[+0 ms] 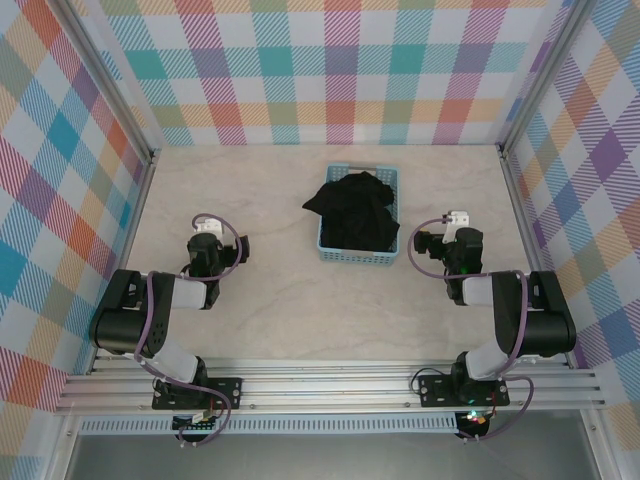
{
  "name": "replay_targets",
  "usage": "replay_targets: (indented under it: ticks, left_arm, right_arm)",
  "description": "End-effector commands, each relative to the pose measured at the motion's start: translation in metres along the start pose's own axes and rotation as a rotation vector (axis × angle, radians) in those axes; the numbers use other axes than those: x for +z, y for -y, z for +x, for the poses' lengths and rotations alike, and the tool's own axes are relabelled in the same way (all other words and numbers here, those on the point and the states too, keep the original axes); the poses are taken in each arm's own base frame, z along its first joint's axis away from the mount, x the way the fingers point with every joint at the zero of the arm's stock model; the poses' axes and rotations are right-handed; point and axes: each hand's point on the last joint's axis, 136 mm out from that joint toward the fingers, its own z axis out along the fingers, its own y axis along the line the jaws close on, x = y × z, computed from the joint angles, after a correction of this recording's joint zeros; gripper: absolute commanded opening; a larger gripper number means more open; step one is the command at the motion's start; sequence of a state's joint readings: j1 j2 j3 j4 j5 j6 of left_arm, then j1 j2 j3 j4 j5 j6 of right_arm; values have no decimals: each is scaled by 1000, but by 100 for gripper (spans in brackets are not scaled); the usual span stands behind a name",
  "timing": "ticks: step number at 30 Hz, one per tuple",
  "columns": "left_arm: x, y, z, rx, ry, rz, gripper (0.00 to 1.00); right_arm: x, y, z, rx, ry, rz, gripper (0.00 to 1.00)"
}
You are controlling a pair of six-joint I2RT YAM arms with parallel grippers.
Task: Fold the inside-out t-shirt
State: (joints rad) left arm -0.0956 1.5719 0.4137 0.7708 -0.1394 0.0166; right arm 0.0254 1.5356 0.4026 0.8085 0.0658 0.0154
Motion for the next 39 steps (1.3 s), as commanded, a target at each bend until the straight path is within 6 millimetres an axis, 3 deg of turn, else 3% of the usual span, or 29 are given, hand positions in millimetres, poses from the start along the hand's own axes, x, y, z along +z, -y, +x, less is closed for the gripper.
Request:
replay_targets:
  ticks: [1, 17, 20, 23, 25, 27, 29, 32, 36, 39]
  left_arm:
    - [0, -4, -15, -6, 54, -6, 100]
    - [-1, -4, -15, -6, 54, -5, 100]
    - [-5, -5, -29, -7, 36, -22, 100]
    - [-22, -22, -48, -86, -19, -124, 100]
    - [-36, -30, -60, -204, 0, -171, 100]
    - [-46, -25, -72, -277, -4, -135, 100]
    - [-51, 0, -85, -329, -15, 5, 98]
    - [-57, 51, -98, -432, -34, 257, 93]
    - [-58, 111, -98, -355, -112, 369, 91]
    - [-57, 138, -89, -274, -167, 384, 90]
  right_arm:
    - [0, -1, -9, 4, 37, -14, 100]
    - [0, -1, -9, 4, 37, -13, 100]
    - [-3, 4, -15, 14, 49, 22, 100]
    - [-21, 22, -32, 68, 11, 135, 100]
    - [-41, 44, -51, 198, 31, 268, 100]
    - [-59, 52, -61, 330, 32, 305, 100]
    - [-68, 36, -75, 383, 4, 221, 100]
    - [-62, -31, -86, 323, -53, -27, 99]
    - [-44, -121, -78, 42, -237, -143, 99]
    - [-25, -158, -61, 13, -393, -247, 98]
